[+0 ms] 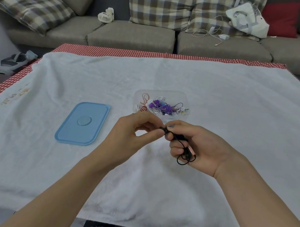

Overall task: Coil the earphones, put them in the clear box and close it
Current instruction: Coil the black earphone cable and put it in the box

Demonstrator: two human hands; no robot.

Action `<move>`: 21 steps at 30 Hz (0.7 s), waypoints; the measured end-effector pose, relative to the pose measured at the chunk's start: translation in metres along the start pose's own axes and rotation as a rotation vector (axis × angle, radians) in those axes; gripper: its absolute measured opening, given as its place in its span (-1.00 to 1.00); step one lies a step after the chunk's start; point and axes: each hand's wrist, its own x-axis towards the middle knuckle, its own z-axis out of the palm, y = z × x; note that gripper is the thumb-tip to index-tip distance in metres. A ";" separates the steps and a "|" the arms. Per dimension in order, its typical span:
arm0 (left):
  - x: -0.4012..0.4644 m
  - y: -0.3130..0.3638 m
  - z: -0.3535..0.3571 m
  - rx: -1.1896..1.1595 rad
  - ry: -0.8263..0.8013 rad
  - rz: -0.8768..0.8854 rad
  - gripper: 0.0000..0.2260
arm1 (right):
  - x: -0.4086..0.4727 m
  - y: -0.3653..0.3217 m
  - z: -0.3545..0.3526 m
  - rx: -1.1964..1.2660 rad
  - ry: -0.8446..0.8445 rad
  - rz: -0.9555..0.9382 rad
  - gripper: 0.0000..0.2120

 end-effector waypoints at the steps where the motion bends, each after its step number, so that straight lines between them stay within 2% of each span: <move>1: 0.000 0.000 0.000 0.027 0.019 0.017 -0.94 | 0.001 0.001 0.001 -0.003 0.013 -0.015 -0.95; 5: 0.002 -0.001 0.003 0.221 0.104 0.160 -0.95 | 0.005 0.005 0.009 -0.063 0.126 -0.131 -0.93; 7: 0.002 0.000 0.004 0.213 0.124 0.176 -0.94 | 0.005 0.007 0.012 -0.067 0.164 -0.187 -0.92; 12: 0.000 0.005 0.007 0.052 0.108 0.070 -0.86 | 0.002 0.005 0.012 -0.083 0.155 -0.248 -0.88; 21: 0.001 0.010 0.009 -0.317 0.057 -0.079 -0.86 | -0.005 0.000 0.010 -0.044 0.063 -0.244 -0.88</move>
